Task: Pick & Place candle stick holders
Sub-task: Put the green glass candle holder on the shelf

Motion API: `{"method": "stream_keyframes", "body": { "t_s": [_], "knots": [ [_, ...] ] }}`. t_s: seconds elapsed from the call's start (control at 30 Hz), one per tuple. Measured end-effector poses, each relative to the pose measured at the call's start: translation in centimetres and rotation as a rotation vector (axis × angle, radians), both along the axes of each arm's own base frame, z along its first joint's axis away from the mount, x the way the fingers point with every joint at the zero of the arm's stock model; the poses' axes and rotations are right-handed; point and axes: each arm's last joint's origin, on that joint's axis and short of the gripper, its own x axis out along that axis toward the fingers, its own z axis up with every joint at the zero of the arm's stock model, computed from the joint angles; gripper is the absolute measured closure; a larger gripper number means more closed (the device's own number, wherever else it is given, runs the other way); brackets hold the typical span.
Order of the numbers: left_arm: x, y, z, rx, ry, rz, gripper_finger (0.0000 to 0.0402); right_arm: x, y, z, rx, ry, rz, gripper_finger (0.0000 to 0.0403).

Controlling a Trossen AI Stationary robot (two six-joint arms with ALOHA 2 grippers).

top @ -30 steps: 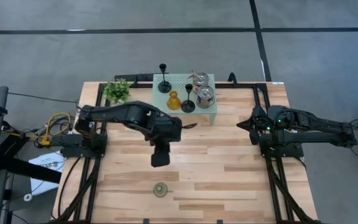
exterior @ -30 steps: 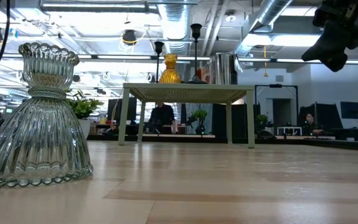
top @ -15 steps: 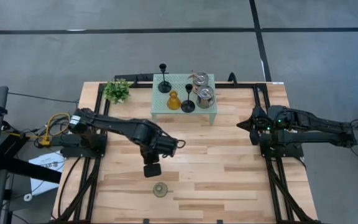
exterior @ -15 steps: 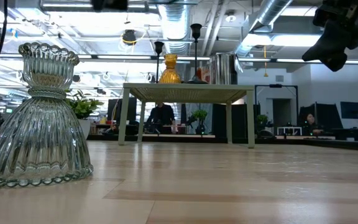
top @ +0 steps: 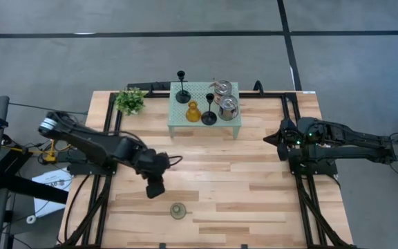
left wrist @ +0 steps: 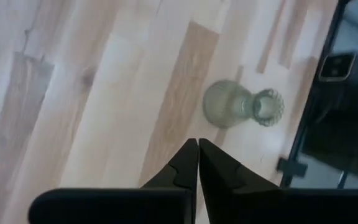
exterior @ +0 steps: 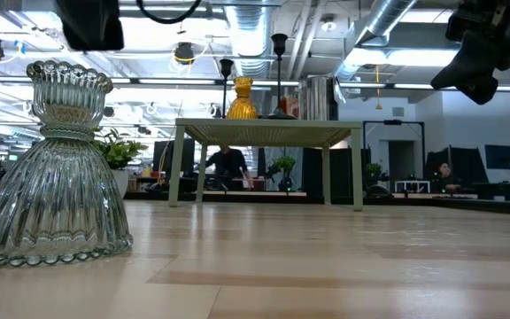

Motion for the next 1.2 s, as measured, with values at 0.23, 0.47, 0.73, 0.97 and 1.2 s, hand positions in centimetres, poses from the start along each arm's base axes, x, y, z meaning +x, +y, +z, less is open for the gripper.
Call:
{"method": "stream_keyframes", "body": {
  "t_s": [0.23, 0.47, 0.73, 0.97, 1.2],
  "knots": [
    [0.7, -0.2, -1.3, -0.105, -0.265, 0.027, 0.0395, 0.0, 0.0, 0.0, 0.002, -0.001, -0.003, 0.0403],
    [1.8, -0.9, -3.7, -0.125, -0.158, -0.011, 0.0394, 0.0, 0.0, 0.0, 0.027, -0.006, -0.022, 0.0403],
    [3.4, -1.7, -6.0, -0.184, -0.037, -0.027, 0.0382, 0.0, 0.0, 0.0, 0.029, -0.006, -0.023, 0.0403],
    [4.3, -2.3, -7.0, -0.276, 0.019, -0.021, 0.0354, 0.0, 0.0, 0.0, 0.029, -0.003, -0.023, 0.0403],
    [4.3, -2.4, -6.8, -0.281, -0.002, -0.019, 0.0321, 0.0, 0.0, 0.0, 0.029, -0.003, -0.023, 0.0403]
  ]
}}
